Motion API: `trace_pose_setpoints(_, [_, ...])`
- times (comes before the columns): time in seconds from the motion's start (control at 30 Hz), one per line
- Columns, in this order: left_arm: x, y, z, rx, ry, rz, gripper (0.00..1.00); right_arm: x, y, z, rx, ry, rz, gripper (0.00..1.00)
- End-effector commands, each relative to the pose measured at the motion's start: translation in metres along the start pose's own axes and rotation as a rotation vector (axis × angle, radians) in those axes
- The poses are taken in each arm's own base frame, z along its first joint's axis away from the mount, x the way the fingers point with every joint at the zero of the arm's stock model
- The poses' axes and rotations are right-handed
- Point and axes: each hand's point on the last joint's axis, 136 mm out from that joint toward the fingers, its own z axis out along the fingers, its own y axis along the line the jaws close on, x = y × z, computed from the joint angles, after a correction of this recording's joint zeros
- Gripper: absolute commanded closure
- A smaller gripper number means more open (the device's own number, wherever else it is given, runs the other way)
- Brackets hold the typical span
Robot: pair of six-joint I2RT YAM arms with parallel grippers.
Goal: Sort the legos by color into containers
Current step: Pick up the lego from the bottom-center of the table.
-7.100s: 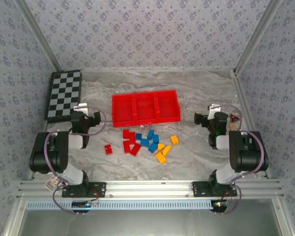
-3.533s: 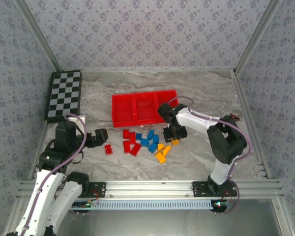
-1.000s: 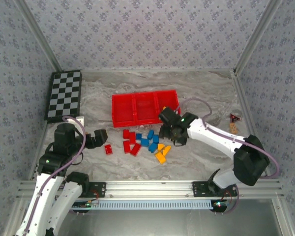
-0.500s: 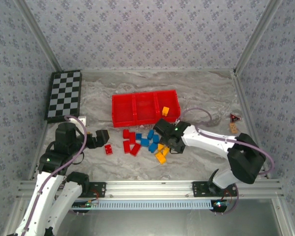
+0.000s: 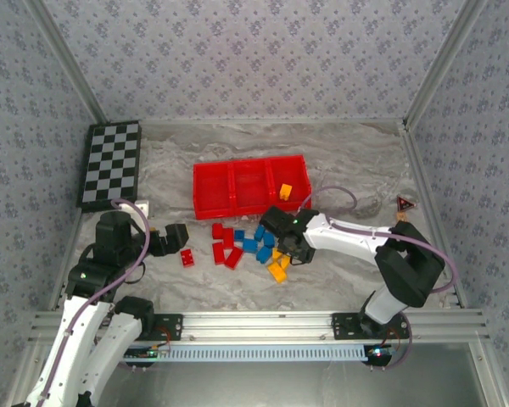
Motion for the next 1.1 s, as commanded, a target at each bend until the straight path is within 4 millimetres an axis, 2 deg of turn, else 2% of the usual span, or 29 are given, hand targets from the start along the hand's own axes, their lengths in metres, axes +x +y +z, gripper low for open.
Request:
trace_pose_setpoints(0.0, [-0.003,-0.002,0.001,0.006,-0.012,0.003,0.00,0.000,0.001,0.004,0.032,-0.017,-0.043,0.54])
trace_pose_setpoints(0.33, [-0.001,-0.004,0.001,0.014,-0.004,0.010,0.00,0.005,0.009,0.009,0.023,-0.001,-0.062,0.51])
trace_pose_setpoints(0.43, [0.000,-0.005,0.001,0.016,-0.003,0.012,0.00,0.006,0.005,0.011,0.040,0.001,-0.069,0.53])
trace_pose_setpoints(0.63, [0.000,-0.005,0.001,0.017,-0.002,0.013,0.00,0.009,-0.002,0.014,0.060,0.007,-0.081,0.59])
trace_pose_setpoints(0.77, [0.000,-0.005,0.002,0.015,0.000,0.013,0.00,0.008,-0.004,0.011,0.057,0.004,-0.085,0.67])
trace_pose_setpoints(1.07, [0.000,-0.005,0.002,0.015,0.000,0.013,0.00,0.001,-0.010,0.003,0.044,-0.008,-0.087,0.76])
